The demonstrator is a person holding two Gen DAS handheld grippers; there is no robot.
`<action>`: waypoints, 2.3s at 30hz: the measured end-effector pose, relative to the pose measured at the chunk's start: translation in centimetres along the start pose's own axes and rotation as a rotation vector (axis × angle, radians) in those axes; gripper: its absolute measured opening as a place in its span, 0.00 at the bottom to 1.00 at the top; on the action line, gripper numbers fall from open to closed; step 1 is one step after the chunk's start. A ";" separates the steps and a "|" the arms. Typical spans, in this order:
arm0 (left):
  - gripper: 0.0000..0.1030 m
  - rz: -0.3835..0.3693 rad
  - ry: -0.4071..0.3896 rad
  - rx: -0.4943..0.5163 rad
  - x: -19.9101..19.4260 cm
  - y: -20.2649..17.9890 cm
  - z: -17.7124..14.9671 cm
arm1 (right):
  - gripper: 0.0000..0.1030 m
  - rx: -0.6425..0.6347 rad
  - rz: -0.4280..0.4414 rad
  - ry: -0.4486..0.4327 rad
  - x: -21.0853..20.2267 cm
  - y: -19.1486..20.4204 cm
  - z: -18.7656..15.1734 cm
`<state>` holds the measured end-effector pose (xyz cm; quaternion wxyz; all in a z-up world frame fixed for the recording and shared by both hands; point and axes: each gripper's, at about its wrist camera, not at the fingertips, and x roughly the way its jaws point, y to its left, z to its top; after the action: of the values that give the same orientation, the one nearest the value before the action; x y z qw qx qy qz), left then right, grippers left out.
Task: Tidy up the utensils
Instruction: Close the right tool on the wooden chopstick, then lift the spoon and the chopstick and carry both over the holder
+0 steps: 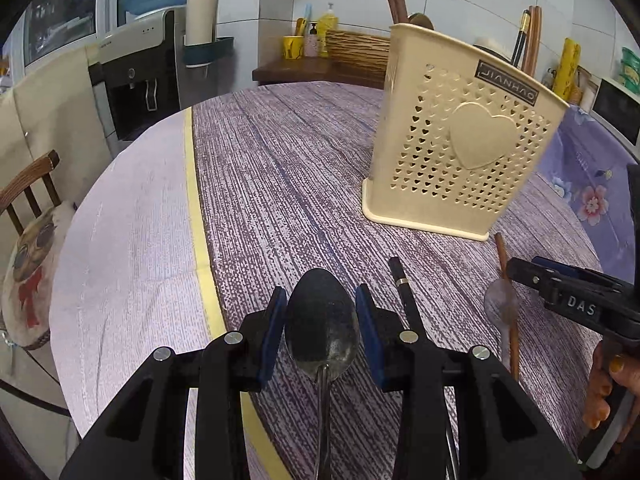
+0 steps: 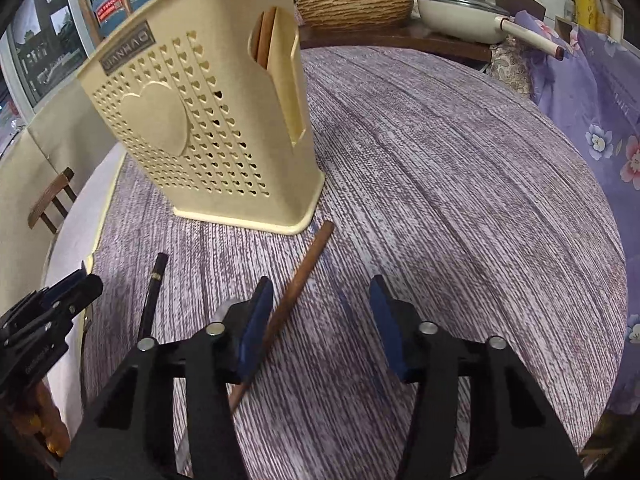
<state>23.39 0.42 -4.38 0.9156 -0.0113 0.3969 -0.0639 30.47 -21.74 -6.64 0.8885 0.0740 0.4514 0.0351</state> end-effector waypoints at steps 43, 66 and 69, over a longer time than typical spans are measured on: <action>0.35 0.077 0.130 0.023 2.7 -0.3 0.7 | 0.08 -0.025 0.145 0.000 -0.3 -1.1 1.2; 0.35 -0.080 -0.199 -0.004 -8.1 -1.7 3.8 | 0.07 -0.050 0.522 -0.283 -14.0 -4.0 1.6; 0.35 -0.080 -0.206 0.004 -8.3 -1.9 4.0 | 0.07 -0.074 0.524 -0.302 -14.9 -3.9 1.5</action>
<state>20.42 -0.57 4.51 0.9483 -0.0317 0.2997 -0.0999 22.87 -27.71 5.52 0.9084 0.1599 0.2784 0.2679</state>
